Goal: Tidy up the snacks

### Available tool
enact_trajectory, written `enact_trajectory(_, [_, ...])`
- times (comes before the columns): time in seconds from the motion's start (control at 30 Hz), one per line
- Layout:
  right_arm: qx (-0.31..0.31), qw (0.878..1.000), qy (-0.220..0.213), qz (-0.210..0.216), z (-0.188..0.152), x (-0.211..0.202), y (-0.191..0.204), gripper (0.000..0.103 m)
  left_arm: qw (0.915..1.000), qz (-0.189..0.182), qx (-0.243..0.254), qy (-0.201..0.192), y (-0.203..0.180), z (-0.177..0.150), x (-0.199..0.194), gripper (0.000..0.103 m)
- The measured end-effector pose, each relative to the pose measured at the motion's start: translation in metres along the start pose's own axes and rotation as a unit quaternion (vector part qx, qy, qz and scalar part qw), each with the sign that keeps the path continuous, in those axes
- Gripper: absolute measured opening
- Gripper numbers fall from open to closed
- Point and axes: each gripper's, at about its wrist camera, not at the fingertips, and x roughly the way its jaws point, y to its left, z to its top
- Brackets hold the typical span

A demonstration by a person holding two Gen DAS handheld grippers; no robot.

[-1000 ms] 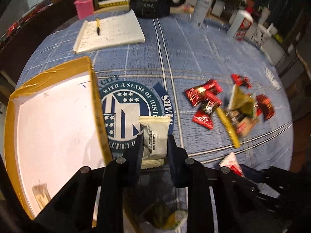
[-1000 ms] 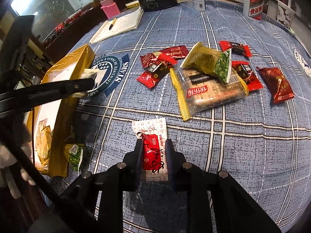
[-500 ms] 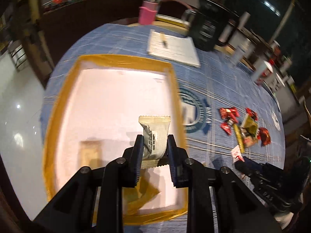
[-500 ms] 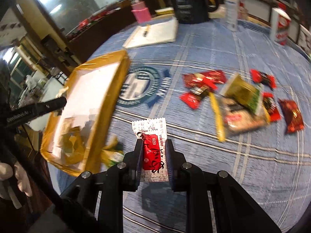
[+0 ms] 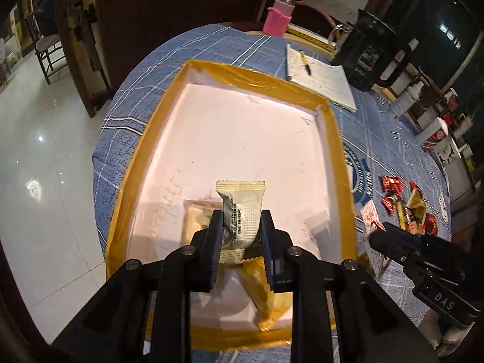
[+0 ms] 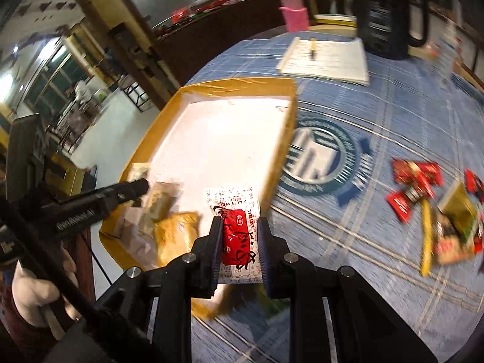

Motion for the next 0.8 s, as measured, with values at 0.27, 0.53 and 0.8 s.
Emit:
enact_trajectory(0.27, [-0.051, 0.998, 0.026, -0.015, 0.018, 0.049, 0.033, 0.021, 0.9997, 0.002, -0.013, 0.019, 0.023, 0.019, 0.036, 0.026])
enact_trajectory(0.53, [-0.064, 0.996, 0.053, -0.028, 0.022, 0.083, 0.039, 0.021, 0.9985, -0.007, -0.040, 0.036, 0.037, 0.026, 0.048, 0.028])
enact_trajectory(0.8, [-0.054, 0.997, 0.049, -0.012, 0.024, 0.084, 0.043, 0.027, 0.9975, -0.023, -0.066, 0.002, 0.038, 0.021, -0.001, 0.044])
